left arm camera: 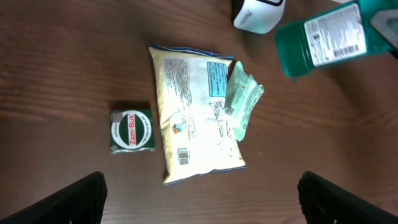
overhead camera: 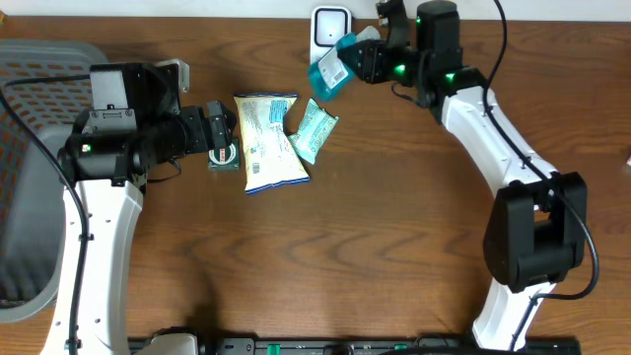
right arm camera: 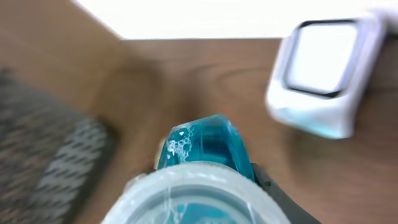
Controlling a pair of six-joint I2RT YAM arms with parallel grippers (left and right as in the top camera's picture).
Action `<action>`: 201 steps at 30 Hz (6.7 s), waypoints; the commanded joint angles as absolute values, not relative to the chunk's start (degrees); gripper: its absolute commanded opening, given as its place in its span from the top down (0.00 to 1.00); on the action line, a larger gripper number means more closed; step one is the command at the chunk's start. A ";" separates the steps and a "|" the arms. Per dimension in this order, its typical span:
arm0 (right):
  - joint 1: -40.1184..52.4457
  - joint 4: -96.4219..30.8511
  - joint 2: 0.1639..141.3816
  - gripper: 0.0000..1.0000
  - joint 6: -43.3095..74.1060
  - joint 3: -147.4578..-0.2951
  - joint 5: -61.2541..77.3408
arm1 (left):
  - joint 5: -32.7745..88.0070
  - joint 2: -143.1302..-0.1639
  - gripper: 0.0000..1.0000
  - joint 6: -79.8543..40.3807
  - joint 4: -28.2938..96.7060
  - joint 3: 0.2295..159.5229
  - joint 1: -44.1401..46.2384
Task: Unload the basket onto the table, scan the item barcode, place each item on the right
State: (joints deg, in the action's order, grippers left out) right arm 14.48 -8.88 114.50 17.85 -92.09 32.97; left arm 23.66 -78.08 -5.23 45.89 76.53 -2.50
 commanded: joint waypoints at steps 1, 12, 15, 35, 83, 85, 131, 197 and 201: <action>17.56 -7.46 114.24 0.99 10.87 -93.86 11.29 | 23.24 -78.24 0.02 -4.29 45.87 76.62 -2.44; 26.72 7.03 115.81 0.99 -14.46 -93.86 -18.57 | 23.24 -78.24 0.02 -4.29 45.87 76.62 -2.44; 27.29 10.35 117.67 0.99 -21.93 -93.86 -18.79 | 23.24 -78.24 0.02 -4.29 45.87 76.62 -2.44; 30.06 45.82 133.01 0.99 -51.77 -94.32 -30.55 | 23.24 -78.24 0.02 -4.29 45.87 76.62 -2.44; 1.91 4.78 115.85 0.99 -15.25 -94.74 -43.03 | 23.24 -78.24 0.02 -4.29 45.87 76.62 -2.44; -1.45 0.54 115.35 0.99 -11.64 -94.74 -42.92 | 23.24 -78.24 0.02 -4.29 45.87 76.62 -2.44; -38.94 -4.97 121.78 0.76 3.09 -94.72 -13.15 | 23.24 -78.24 0.02 -4.29 45.87 76.62 -2.44; 1.78 -42.19 99.77 0.01 15.20 -94.59 31.33 | 23.24 -78.24 0.02 -4.29 45.87 76.62 -2.44; 7.73 -39.40 104.07 0.01 16.58 -94.59 29.41 | 23.24 -78.24 0.02 -4.29 45.87 76.62 -2.44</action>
State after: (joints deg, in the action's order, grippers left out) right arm 4.75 -40.12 100.84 15.53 -93.97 31.57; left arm 23.66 -78.08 -5.15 45.91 76.53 -2.50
